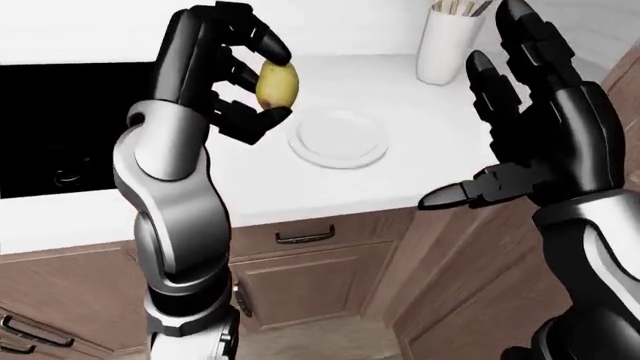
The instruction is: Pick the potato from the oven and place it on the plate on the counter.
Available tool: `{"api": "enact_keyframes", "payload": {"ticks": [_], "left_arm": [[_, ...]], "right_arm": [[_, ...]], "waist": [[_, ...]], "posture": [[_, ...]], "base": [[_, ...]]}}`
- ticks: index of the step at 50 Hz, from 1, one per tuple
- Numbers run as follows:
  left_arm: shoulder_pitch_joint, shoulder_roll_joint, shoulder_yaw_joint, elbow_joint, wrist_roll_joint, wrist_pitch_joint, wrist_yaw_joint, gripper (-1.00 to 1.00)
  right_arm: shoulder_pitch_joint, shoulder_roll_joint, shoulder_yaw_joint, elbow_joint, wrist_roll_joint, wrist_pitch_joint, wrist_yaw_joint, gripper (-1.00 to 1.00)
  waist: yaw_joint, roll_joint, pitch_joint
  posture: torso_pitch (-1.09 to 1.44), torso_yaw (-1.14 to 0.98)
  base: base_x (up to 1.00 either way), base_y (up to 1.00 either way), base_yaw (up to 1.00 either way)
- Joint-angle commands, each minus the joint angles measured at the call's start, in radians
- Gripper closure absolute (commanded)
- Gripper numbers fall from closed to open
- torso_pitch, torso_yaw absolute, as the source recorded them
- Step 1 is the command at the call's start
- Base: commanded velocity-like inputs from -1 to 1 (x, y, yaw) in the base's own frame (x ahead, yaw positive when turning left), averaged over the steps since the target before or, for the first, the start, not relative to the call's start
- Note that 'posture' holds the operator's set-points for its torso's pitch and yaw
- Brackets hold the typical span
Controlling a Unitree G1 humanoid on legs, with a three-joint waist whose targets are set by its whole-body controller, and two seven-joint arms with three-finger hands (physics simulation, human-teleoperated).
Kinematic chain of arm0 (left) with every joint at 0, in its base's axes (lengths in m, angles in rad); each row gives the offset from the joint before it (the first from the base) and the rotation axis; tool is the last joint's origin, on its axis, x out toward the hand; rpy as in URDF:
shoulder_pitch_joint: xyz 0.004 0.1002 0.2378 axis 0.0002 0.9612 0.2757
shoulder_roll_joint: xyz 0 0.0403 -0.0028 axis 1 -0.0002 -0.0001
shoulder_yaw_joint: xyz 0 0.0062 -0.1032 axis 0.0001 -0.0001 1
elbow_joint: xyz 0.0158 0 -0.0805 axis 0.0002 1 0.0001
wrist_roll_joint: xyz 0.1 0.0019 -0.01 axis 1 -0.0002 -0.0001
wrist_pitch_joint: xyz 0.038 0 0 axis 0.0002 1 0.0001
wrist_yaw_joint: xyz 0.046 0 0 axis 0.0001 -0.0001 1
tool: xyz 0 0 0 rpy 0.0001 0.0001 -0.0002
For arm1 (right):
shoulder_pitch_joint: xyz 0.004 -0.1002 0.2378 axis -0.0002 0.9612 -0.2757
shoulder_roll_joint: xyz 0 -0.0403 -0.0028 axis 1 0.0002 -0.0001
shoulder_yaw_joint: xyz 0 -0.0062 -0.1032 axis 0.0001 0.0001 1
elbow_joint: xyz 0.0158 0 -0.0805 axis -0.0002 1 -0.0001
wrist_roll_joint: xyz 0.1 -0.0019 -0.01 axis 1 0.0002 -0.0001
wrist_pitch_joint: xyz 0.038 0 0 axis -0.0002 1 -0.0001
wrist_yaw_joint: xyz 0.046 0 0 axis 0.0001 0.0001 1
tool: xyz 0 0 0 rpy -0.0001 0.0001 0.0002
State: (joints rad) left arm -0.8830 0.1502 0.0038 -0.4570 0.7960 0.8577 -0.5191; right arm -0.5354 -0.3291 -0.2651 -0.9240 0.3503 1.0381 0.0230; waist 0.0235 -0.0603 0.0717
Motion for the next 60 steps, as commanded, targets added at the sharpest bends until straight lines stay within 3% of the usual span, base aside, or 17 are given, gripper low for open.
{"api": "enact_keyframes", "payload": {"ticks": [1,2,7,14,25,47,60], "left_arm": [[-0.016,0.002,0.004,-0.012,0.007,-0.011,0.005,0.6],[-0.015,0.001,0.003,-0.011,0.007,-0.013,0.005,0.6],[-0.021,0.0,0.005,-0.002,0.007,-0.018,0.006,0.6],[-0.066,-0.012,-0.003,0.038,0.007,-0.009,0.006,0.6],[-0.125,-0.066,-0.034,0.23,-0.025,-0.105,0.099,0.59],[-0.259,-0.184,-0.068,0.846,-0.085,-0.406,0.396,0.58],[-0.278,-0.214,-0.088,1.01,-0.046,-0.468,0.477,0.33]], "right_arm": [[-0.008,-0.007,-0.01,-0.004,-0.009,-0.012,-0.003,-1.0],[-0.008,-0.006,-0.011,-0.003,-0.01,-0.013,-0.003,-1.0],[-0.007,-0.004,-0.013,-0.002,-0.012,-0.019,-0.002,-1.0],[-0.005,0.0,-0.006,0.001,-0.019,-0.025,-0.002,-1.0],[-0.006,0.005,-0.004,0.009,-0.027,-0.033,0.003,-1.0],[0.029,0.038,0.028,0.032,-0.078,-0.092,0.027,-1.0],[0.037,0.046,0.023,0.045,-0.088,-0.112,0.039,-1.0]], "waist": [[0.002,-0.029,-0.029],[0.0,0.014,-0.019],[-0.017,0.041,-0.043],[-0.019,0.034,-0.053],[-0.014,0.025,-0.05],[-0.005,0.012,-0.052],[-0.009,0.011,-0.06]], "posture": [[0.0,0.0],[0.0,0.0],[0.0,0.0],[0.0,0.0],[0.0,0.0],[0.0,0.0],[0.0,0.0]], "base": [[0.0,0.0,0.0],[0.0,0.0,0.0],[0.0,0.0,0.0],[0.0,0.0,0.0],[0.0,0.0,0.0],[0.0,0.0,0.0],[0.0,0.0,0.0]]}}
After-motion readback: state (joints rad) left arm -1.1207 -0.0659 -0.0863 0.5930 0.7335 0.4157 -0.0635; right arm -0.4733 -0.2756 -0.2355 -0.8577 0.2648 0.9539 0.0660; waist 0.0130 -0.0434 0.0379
